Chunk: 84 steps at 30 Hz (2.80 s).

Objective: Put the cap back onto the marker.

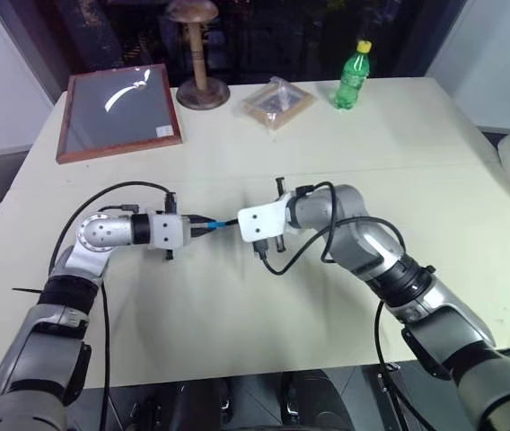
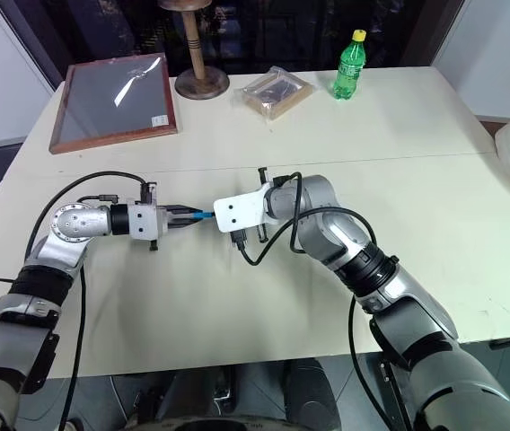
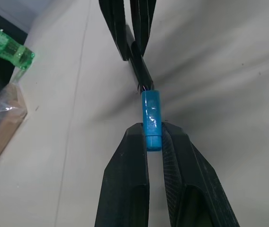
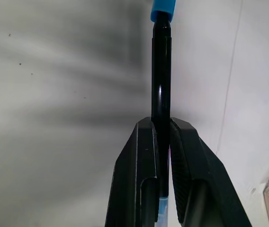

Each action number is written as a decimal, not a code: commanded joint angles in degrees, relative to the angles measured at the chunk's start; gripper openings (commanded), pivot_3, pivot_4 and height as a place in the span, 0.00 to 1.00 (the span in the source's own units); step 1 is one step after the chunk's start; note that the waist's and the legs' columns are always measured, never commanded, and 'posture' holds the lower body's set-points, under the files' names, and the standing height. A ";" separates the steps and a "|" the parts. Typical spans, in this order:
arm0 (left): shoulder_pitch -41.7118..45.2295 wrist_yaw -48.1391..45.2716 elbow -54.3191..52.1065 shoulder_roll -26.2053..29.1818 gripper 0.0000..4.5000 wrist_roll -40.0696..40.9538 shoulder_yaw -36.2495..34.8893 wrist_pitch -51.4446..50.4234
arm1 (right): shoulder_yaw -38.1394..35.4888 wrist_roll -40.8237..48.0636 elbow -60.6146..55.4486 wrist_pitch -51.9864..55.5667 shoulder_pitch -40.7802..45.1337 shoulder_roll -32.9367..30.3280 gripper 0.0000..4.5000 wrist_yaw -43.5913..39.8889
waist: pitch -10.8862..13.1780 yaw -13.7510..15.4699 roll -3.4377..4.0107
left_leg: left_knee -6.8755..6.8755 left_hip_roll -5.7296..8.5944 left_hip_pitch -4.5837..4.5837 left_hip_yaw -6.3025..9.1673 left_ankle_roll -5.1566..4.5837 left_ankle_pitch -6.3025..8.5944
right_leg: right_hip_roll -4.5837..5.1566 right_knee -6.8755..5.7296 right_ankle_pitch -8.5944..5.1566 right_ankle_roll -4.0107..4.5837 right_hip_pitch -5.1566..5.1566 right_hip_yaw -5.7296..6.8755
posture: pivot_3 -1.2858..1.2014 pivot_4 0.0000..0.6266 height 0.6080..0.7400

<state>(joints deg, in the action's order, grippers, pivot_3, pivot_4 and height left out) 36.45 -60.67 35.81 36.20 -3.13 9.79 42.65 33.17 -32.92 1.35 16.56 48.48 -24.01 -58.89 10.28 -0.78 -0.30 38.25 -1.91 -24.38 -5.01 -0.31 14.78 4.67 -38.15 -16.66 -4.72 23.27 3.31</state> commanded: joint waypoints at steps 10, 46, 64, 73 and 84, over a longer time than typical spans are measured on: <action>2.37 7.24 -0.07 -0.01 0.00 -4.15 0.03 -1.82 | 0.09 -2.66 -2.33 -0.85 2.47 1.52 0.01 0.24 | 0.00 -0.02 0.00 | 0.00 0.00 0.00 0.00 0.00 0.00 | 0.00 -0.01 0.00 0.00 0.00 0.00 | 0.52 0.24 1.00; 0.73 11.64 -3.32 -0.17 0.00 -0.38 -1.57 4.53 | -0.37 -3.73 -5.74 2.13 0.85 1.62 0.01 -0.57 | 0.00 -0.04 0.00 | 0.00 0.00 0.00 0.00 0.00 0.00 | 0.00 -0.01 0.00 0.00 0.00 0.00 | 0.52 0.24 1.00; -2.35 13.51 -4.50 -0.96 0.00 2.33 -3.02 6.35 | -2.86 -2.47 -5.50 5.08 1.53 2.48 0.01 -0.58 | 0.00 -0.01 0.00 | 0.00 -0.01 0.00 0.01 0.00 0.00 | 0.01 -0.01 0.00 0.00 0.00 0.00 | 0.52 0.24 1.00; -3.44 11.37 -2.41 1.33 0.00 -0.86 -0.63 7.61 | -2.29 -2.44 -6.10 4.63 1.09 1.10 0.01 -1.34 | 0.00 -0.04 0.00 | 0.00 0.00 0.00 0.00 0.00 0.00 | 0.01 -0.01 0.00 0.00 0.00 0.01 | 0.52 0.24 1.00; -4.41 14.98 -3.72 1.83 0.00 -4.33 -0.29 4.58 | -0.92 -3.91 -5.81 4.74 1.41 1.69 0.01 -0.30 | 0.00 -0.02 0.00 | 0.00 0.00 0.00 0.00 0.00 0.00 | 0.01 -0.01 0.00 0.00 0.01 0.01 | 0.52 0.24 1.00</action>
<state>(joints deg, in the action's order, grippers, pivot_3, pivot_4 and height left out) 32.14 -46.80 33.40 37.54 -7.01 9.86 47.72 32.84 -36.78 -2.09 21.63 49.02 -22.95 -59.91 10.28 -0.80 -0.30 38.25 -1.91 -24.38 -5.01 -0.31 14.78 4.67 -38.17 -16.66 -4.72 23.28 3.32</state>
